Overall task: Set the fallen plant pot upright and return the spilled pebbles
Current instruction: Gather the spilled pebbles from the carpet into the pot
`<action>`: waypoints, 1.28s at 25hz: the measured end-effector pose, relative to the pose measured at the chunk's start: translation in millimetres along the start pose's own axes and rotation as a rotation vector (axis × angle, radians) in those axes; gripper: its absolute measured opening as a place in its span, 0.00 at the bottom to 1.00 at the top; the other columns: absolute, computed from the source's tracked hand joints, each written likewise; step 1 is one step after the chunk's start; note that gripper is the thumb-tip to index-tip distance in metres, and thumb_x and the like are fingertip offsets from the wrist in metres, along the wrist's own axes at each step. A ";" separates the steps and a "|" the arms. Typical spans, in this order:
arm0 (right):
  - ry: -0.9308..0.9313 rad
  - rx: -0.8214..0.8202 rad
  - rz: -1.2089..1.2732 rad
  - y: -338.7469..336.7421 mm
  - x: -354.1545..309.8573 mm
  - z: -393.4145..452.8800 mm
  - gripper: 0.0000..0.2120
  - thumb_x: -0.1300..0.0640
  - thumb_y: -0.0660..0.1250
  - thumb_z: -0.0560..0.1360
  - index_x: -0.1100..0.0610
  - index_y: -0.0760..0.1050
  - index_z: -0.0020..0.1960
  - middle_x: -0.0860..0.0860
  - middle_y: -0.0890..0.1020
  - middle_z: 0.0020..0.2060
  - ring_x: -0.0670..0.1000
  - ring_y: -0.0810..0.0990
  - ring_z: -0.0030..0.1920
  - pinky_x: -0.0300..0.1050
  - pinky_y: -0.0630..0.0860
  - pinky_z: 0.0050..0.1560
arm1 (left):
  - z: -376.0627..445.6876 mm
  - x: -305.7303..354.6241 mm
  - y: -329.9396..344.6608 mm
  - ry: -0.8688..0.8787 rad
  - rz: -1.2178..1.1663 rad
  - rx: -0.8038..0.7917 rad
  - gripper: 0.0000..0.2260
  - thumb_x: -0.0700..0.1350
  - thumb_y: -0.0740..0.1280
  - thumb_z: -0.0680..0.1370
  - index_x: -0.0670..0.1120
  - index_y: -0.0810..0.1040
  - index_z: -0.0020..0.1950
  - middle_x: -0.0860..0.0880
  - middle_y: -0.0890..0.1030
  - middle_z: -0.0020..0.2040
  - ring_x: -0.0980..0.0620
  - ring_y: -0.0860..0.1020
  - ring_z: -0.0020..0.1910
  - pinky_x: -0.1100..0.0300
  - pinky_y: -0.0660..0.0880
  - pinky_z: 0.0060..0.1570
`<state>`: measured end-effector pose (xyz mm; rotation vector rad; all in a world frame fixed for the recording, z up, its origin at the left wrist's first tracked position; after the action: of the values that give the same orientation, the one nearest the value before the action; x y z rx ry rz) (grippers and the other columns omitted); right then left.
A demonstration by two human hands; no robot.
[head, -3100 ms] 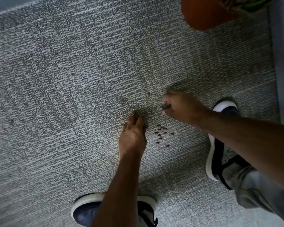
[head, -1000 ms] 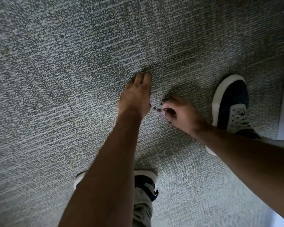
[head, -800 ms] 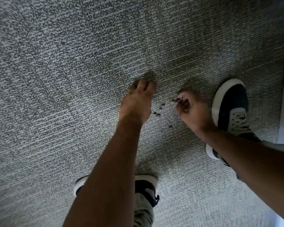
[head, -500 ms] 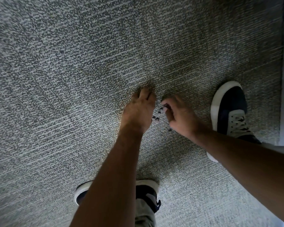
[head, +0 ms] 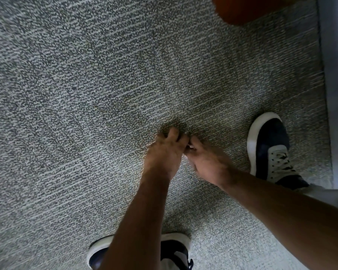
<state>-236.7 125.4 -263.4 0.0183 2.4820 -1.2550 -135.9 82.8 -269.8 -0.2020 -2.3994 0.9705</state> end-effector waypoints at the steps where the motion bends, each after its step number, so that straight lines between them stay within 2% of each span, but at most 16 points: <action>1: 0.024 0.000 0.025 -0.6 4.8 -1.0 0.21 0.61 0.74 0.69 0.53 0.74 0.60 0.56 0.75 0.54 0.52 0.80 0.37 0.45 0.80 0.31 | 0.6 0.9 0.7 0.019 0.002 -0.004 0.23 0.41 0.66 0.77 0.52 0.63 0.70 0.46 0.65 0.67 0.41 0.72 0.60 0.47 0.82 0.45; 3: 0.131 0.045 0.061 -3.5 18.0 -4.0 0.14 0.56 0.68 0.76 0.53 0.73 0.61 0.54 0.74 0.55 0.51 0.79 0.36 0.45 0.81 0.34 | 1.8 1.3 -0.6 0.034 0.001 -0.002 0.22 0.40 0.64 0.78 0.51 0.63 0.70 0.45 0.65 0.67 0.41 0.72 0.60 0.48 0.81 0.46; 5: 0.226 0.112 0.132 -5.5 29.2 -7.0 0.10 0.53 0.65 0.78 0.53 0.73 0.59 0.53 0.74 0.54 0.52 0.80 0.39 0.47 0.81 0.36 | 3.0 2.1 -2.9 0.036 0.010 0.009 0.21 0.39 0.65 0.77 0.50 0.65 0.68 0.45 0.67 0.65 0.42 0.73 0.58 0.50 0.80 0.44; 8: 0.341 0.205 0.294 -4.7 39.5 -6.2 0.10 0.54 0.69 0.75 0.54 0.74 0.55 0.51 0.77 0.49 0.50 0.80 0.42 0.45 0.81 0.39 | 3.0 3.9 -5.4 0.034 0.016 0.017 0.20 0.37 0.66 0.76 0.48 0.68 0.67 0.46 0.69 0.64 0.45 0.74 0.56 0.50 0.81 0.43; 12: 0.480 0.269 0.425 -3.1 50.0 -0.4 0.08 0.54 0.71 0.72 0.52 0.74 0.49 0.49 0.79 0.40 0.48 0.79 0.38 0.41 0.77 0.36 | 1.3 4.2 -9.0 -0.011 -0.018 0.057 0.17 0.36 0.66 0.76 0.46 0.72 0.64 0.48 0.71 0.63 0.46 0.75 0.54 0.51 0.81 0.43; 14: 0.514 0.305 0.463 -4.4 53.8 -1.0 0.07 0.55 0.73 0.71 0.50 0.75 0.45 0.45 0.79 0.36 0.44 0.78 0.35 0.37 0.76 0.36 | 0.4 3.6 -12.0 -0.036 -0.058 0.082 0.14 0.38 0.66 0.77 0.46 0.74 0.62 0.48 0.73 0.61 0.46 0.75 0.53 0.52 0.81 0.41; 17: 0.555 0.376 0.642 -5.7 60.3 -5.6 0.09 0.59 0.76 0.69 0.48 0.78 0.44 0.41 0.79 0.32 0.39 0.80 0.37 0.23 0.69 0.34 | -0.2 0.9 -18.5 -0.084 -0.103 0.117 0.12 0.39 0.70 0.75 0.46 0.77 0.58 0.49 0.76 0.55 0.47 0.77 0.50 0.52 0.81 0.37; 19: 0.570 0.375 0.699 -4.4 62.4 -8.9 0.12 0.61 0.78 0.67 0.47 0.80 0.44 0.39 0.80 0.32 0.37 0.80 0.37 0.22 0.70 0.34 | 0.6 0.0 -20.1 -0.088 -0.103 0.125 0.13 0.38 0.71 0.74 0.47 0.76 0.57 0.49 0.76 0.55 0.47 0.77 0.50 0.52 0.82 0.37; 22: 0.658 0.296 0.786 2.5 66.4 -11.5 0.14 0.59 0.79 0.66 0.43 0.79 0.41 0.38 0.82 0.32 0.37 0.81 0.36 0.29 0.74 0.35 | 2.3 -1.2 -14.2 -0.092 -0.106 0.089 0.19 0.37 0.68 0.74 0.50 0.71 0.63 0.50 0.72 0.60 0.46 0.75 0.54 0.51 0.80 0.41; 24: 0.719 0.251 0.771 2.6 70.6 -11.0 0.15 0.57 0.80 0.65 0.41 0.76 0.38 0.38 0.81 0.32 0.37 0.80 0.35 0.29 0.73 0.33 | 2.4 -0.6 -10.4 -0.096 -0.080 0.077 0.22 0.37 0.67 0.74 0.51 0.68 0.65 0.50 0.70 0.64 0.45 0.75 0.56 0.52 0.80 0.41; 26: 0.676 0.230 0.682 -3.1 71.8 -9.5 0.14 0.55 0.79 0.66 0.41 0.75 0.41 0.40 0.80 0.32 0.38 0.80 0.35 0.31 0.75 0.34 | 2.3 0.9 -9.4 -0.104 -0.068 0.093 0.21 0.38 0.67 0.74 0.52 0.69 0.65 0.50 0.71 0.65 0.45 0.75 0.56 0.53 0.80 0.40; 27: 0.596 0.219 0.625 -6.8 69.1 -8.1 0.12 0.54 0.77 0.68 0.44 0.75 0.43 0.41 0.80 0.34 0.39 0.79 0.35 0.37 0.77 0.36 | 3.3 1.0 -10.4 -0.108 -0.071 0.112 0.19 0.38 0.66 0.75 0.52 0.70 0.63 0.50 0.72 0.64 0.46 0.75 0.55 0.53 0.79 0.39; 29: 0.373 0.143 0.421 -11.2 59.5 -4.3 0.06 0.53 0.70 0.74 0.51 0.75 0.49 0.46 0.79 0.42 0.49 0.80 0.41 0.47 0.79 0.41 | 6.8 0.8 -10.8 -0.105 -0.083 0.132 0.15 0.40 0.65 0.76 0.53 0.72 0.61 0.51 0.73 0.61 0.47 0.75 0.53 0.54 0.78 0.38; 32: 0.131 -0.022 0.118 -9.3 49.0 3.9 0.09 0.53 0.63 0.78 0.53 0.73 0.56 0.53 0.78 0.51 0.58 0.80 0.47 0.52 0.78 0.42 | 11.6 -2.4 -9.1 -0.088 -0.111 0.122 0.13 0.42 0.66 0.76 0.53 0.73 0.59 0.53 0.72 0.61 0.47 0.75 0.53 0.54 0.77 0.41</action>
<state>-283.0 109.5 -273.9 0.2451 2.5636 -1.2126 -139.5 68.4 -271.6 0.0184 -2.3918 1.0904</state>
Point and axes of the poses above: each hand's wrist, its own z-axis towards the middle knuckle, its own y-axis out of the palm, x = y × z, the point moved 6 cm from there along z, towards the middle knuckle
